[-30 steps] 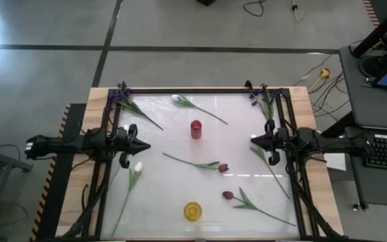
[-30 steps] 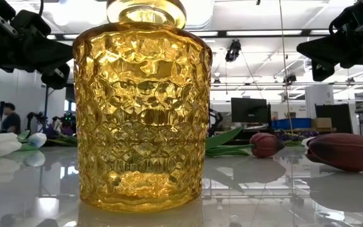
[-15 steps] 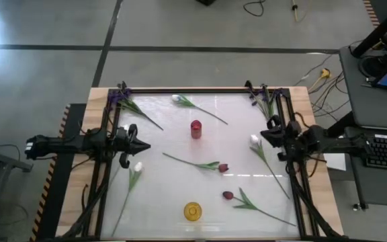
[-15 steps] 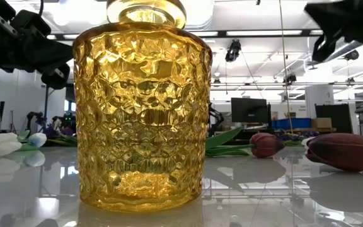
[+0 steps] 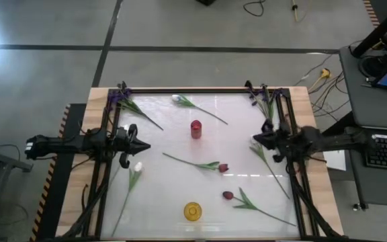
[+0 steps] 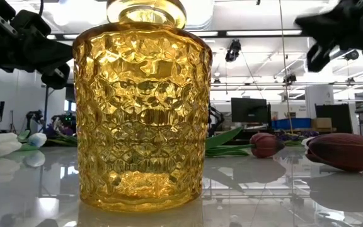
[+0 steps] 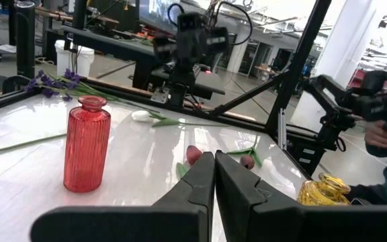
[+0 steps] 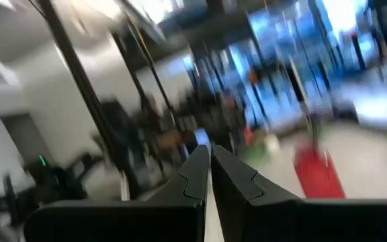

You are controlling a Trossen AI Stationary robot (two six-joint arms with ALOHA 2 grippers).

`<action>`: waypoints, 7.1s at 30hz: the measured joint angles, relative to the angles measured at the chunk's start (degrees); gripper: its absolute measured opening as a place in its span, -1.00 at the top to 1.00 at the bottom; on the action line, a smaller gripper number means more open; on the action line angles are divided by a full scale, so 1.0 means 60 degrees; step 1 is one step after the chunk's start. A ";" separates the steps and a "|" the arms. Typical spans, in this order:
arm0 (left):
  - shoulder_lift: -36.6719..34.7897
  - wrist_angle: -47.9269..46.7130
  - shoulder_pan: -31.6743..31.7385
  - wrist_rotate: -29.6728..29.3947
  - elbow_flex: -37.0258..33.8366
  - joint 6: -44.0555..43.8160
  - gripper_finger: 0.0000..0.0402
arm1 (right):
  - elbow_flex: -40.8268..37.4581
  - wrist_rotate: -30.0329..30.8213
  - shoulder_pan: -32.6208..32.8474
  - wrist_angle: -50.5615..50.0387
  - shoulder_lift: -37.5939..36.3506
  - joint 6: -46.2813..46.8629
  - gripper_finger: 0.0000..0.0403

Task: Sort flowers into vase by color
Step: Put the middle right white tulip into the red vase, then put the top center white tulip into the red vase

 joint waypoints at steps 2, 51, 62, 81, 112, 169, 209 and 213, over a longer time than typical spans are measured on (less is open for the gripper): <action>0.0000 0.0000 -0.0003 0.0000 0.0004 0.0000 1.00 | 0.0259 0.0278 0.0295 -0.0273 0.0910 0.0259 0.94; 0.0000 -0.0029 0.0000 -0.0004 0.0004 0.0000 1.00 | 0.5487 0.0480 -0.1047 -1.1705 0.9926 0.4036 0.56; 0.0004 -0.0029 0.0000 -0.0002 0.0004 0.0000 1.00 | 0.7963 0.0805 -0.1311 -1.0878 0.9355 0.2117 0.93; 0.0011 -0.0033 -0.0001 -0.0001 0.0004 0.0000 1.00 | 1.1176 0.0762 -0.1541 -0.1837 0.8343 -0.4916 0.94; 0.0011 -0.0030 -0.0004 -0.0001 0.0004 0.0000 1.00 | 1.0642 0.1174 -0.2062 0.0146 1.0322 -0.4276 0.94; 0.0009 -0.0029 -0.0001 -0.0004 0.0004 0.0000 1.00 | 0.4870 0.2790 -0.2447 -0.2236 0.9957 -0.2350 0.16; 0.0011 -0.0027 -0.0001 -0.0002 0.0004 0.0000 1.00 | 0.5281 -0.0057 -0.1860 -1.0556 0.8804 0.1559 0.95; 0.0011 -0.0029 0.0000 -0.0004 0.0004 0.0000 1.00 | 0.5272 -0.0430 -0.0998 -1.1970 0.8002 0.2625 0.93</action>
